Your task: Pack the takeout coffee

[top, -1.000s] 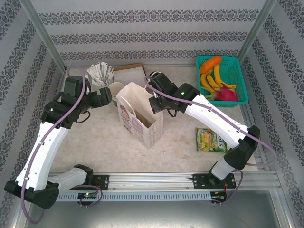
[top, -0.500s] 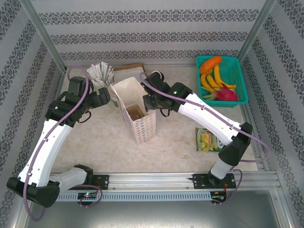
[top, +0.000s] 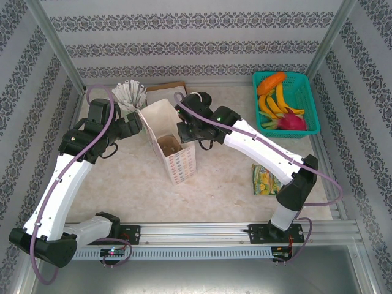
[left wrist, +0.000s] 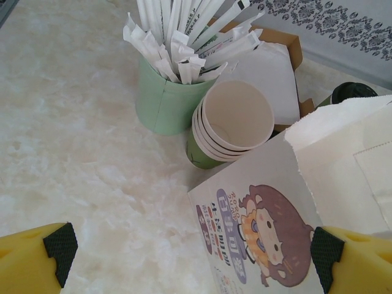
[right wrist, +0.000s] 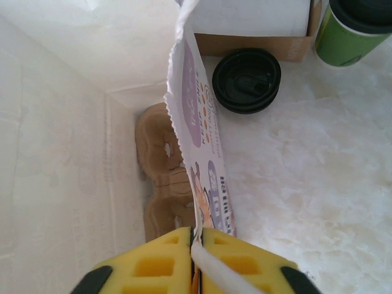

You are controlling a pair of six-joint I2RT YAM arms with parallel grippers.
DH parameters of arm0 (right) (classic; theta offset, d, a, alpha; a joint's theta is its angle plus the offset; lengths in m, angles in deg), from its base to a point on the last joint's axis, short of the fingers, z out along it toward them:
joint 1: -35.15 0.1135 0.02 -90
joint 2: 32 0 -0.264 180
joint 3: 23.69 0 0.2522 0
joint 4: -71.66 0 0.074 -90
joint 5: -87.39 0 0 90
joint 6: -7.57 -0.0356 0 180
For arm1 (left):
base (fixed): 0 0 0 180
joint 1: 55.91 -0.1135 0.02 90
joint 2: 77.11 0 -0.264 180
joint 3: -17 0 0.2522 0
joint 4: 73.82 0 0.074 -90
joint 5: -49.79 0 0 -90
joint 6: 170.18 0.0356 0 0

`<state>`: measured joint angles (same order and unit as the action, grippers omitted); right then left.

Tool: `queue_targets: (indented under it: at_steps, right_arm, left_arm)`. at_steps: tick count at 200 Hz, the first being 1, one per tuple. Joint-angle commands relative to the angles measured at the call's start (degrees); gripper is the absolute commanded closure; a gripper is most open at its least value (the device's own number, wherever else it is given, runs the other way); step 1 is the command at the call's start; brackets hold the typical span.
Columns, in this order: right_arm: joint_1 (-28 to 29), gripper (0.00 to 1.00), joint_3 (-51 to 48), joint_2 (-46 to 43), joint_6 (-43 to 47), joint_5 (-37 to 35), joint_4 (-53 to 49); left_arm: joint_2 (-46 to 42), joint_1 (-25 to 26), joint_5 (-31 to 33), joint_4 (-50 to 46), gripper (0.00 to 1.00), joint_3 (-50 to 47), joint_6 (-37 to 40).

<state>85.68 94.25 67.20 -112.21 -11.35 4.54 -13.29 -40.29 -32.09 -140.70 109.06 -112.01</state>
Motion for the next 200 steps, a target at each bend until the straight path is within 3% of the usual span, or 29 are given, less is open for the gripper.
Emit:
queue_targets:
  at_steps: [1,82,87,92,94,150,181,200]
  right_arm:
    - [0.4,0.76,1.1,-0.7,1.0,0.2,-0.5]
    - [-0.4,0.28,-1.8,-9.5,13.7,1.6,0.5]
    - [-0.5,0.22,-2.1,-10.4,14.3,1.6,0.9]
    - [-0.6,0.05,-2.5,-11.5,15.0,1.5,1.4]
    - [-0.6,0.03,-2.8,-11.9,15.1,1.4,1.7]
    - [-4.4,0.02,-9.5,-21.4,12.0,-3.7,10.9]
    - [-12.3,0.02,-16.0,-25.6,6.2,-4.4,16.9]
    - [-18.3,0.02,-23.3,-28.0,3.5,-0.6,24.2]
  left_arm:
    - [-0.7,-0.8,1.8,1.9,0.00,-1.0,-0.6]
    - [-1.5,-0.8,2.7,3.3,0.00,-2.0,-1.1]
    - [-1.6,-0.7,2.9,3.4,0.00,-2.1,-1.2]
    - [-1.7,-0.8,3.2,3.5,0.00,-2.1,-1.3]
    - [-1.7,-0.8,3.3,3.5,0.00,-2.2,-1.3]
    - [-2.7,-0.8,5.1,4.9,0.00,-3.3,-2.2]
    - [-2.8,-0.8,5.2,5.5,0.00,-4.0,-1.8]
    - [-3.2,-0.8,5.1,6.7,0.00,-4.8,-1.4]
